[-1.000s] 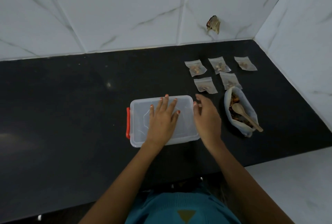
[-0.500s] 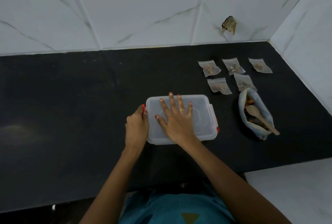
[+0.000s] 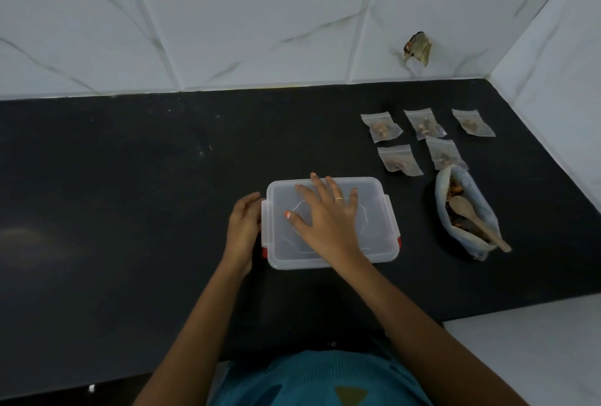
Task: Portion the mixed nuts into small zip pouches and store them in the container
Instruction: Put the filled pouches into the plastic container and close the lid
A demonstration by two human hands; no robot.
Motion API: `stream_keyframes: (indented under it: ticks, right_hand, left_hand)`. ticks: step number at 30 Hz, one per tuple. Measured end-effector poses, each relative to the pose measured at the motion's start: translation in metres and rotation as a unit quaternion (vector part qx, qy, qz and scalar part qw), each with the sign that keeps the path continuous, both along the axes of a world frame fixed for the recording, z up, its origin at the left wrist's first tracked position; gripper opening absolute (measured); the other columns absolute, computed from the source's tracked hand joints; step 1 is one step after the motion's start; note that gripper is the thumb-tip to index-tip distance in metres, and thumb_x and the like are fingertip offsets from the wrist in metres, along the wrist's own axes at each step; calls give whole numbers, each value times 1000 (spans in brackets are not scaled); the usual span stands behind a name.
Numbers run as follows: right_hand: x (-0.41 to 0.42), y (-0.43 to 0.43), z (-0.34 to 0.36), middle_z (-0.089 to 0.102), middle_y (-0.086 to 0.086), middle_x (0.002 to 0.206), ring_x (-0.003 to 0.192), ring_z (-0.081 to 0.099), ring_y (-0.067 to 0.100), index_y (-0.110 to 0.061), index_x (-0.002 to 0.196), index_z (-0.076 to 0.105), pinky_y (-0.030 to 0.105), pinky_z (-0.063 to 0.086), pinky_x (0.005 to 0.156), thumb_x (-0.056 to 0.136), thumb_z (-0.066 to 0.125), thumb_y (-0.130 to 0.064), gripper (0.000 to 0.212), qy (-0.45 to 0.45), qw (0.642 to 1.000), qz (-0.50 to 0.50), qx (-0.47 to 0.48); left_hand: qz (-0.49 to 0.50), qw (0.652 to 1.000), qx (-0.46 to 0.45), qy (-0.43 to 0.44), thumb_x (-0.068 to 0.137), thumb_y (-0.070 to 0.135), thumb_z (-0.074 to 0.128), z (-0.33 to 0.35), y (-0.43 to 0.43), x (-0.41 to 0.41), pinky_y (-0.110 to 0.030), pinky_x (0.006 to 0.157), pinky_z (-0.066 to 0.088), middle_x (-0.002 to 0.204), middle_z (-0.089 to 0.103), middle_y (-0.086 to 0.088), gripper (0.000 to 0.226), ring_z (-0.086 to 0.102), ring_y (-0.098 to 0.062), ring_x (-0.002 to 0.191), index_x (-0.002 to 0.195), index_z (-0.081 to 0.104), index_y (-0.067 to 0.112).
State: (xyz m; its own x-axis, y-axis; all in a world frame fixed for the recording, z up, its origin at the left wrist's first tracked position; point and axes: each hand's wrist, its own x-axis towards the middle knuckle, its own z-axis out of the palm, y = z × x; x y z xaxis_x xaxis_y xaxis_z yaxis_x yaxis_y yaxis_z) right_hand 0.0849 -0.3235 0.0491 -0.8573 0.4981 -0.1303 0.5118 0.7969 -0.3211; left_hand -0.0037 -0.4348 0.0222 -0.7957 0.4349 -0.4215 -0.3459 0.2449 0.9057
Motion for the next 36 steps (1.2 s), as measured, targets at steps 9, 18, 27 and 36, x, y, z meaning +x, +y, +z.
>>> stream_keyframes:
  ticks: [9, 18, 27, 36]
  right_hand:
    - [-51, 20, 0, 46, 3, 129, 121, 39, 18, -16, 129, 50, 31, 27, 101, 98, 39, -26, 35, 52, 994, 92, -15]
    - [-52, 17, -10, 53, 5, 121, 111, 47, 19, -13, 119, 57, 30, 28, 95, 96, 44, -22, 27, 103, 990, 91, 31]
    - [-50, 21, 2, 50, 2, 121, 117, 41, 15, -17, 126, 56, 25, 23, 101, 95, 47, -19, 32, 124, 988, 76, -55]
    - [12, 57, 21, 51, 0, 130, 121, 43, 14, -20, 125, 55, 14, 26, 92, 91, 53, -10, 36, 161, 976, -133, -67]
  left_hand:
    - [-28, 986, 69, -150, 89, 65, 9, 2, 27, -13, -40, 77, 52, 90, 67, -16, 73, 65, -25, 82, 100, 62, 16]
    - [-12, 979, 105, -172, 89, 64, 3, -3, 29, -10, -37, 72, 52, 80, 69, -11, 75, 66, -22, 77, 101, 61, 18]
    - [-20, 981, 95, -165, 89, 64, 5, 1, 27, -12, -36, 71, 51, 78, 70, -10, 75, 67, -22, 77, 104, 61, 16]
    - [-86, 982, -94, 136, 94, 35, 45, 29, 3, 8, -12, 63, 44, 100, 60, 10, 30, 56, 4, 76, 120, 54, 22]
